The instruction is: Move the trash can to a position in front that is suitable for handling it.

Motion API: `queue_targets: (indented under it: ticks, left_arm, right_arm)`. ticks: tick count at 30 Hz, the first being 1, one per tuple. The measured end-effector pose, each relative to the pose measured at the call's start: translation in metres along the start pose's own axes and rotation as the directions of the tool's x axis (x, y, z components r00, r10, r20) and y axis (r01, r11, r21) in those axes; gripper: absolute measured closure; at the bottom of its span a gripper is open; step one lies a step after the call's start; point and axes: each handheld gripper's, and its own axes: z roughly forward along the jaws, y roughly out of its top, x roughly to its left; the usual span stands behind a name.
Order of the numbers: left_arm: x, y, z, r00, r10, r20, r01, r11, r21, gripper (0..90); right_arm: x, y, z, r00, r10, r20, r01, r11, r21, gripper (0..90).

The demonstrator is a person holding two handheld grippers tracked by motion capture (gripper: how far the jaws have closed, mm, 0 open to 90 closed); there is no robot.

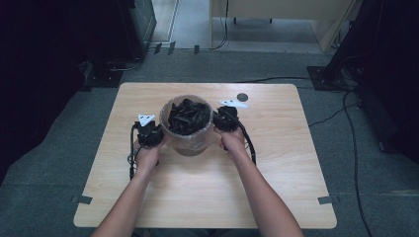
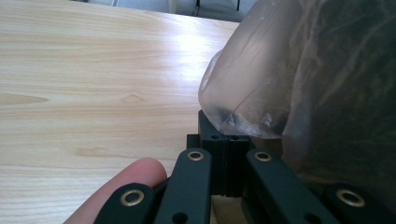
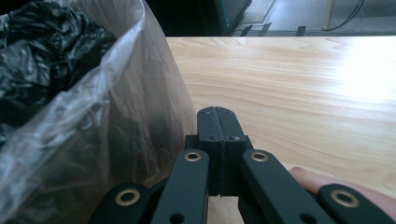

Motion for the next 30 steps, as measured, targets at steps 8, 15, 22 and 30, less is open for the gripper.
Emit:
queue_targets:
  ticks: [8,15,22,30]
  left_arm:
    - [-0.021,-0.006,-0.002,0.9997,0.011,0.022,-0.011,0.9999,0.007,90.0]
    - [-0.038,-0.012,-0.006,0.9987,0.035,0.037,-0.035,0.9993,0.014,90.0]
    - [-0.054,-0.02,-0.013,0.9974,0.044,0.057,-0.045,0.9989,0.012,90.0]
    - [-0.066,-0.031,-0.023,0.9963,0.045,0.073,-0.045,0.999,0.004,90.0]
  right_arm:
    - [-0.009,-0.008,-0.019,0.9989,-0.017,0.043,0.017,1.0,-0.005,90.0]
    - [-0.02,-0.017,-0.04,0.9989,0.005,0.047,-0.005,1.0,-0.003,90.0]
    - [-0.025,-0.026,-0.061,0.9982,0.002,0.059,-0.002,1.0,-0.004,90.0]
    - [-0.026,-0.037,-0.08,0.9973,0.0,0.074,0.001,1.0,-0.008,90.0]
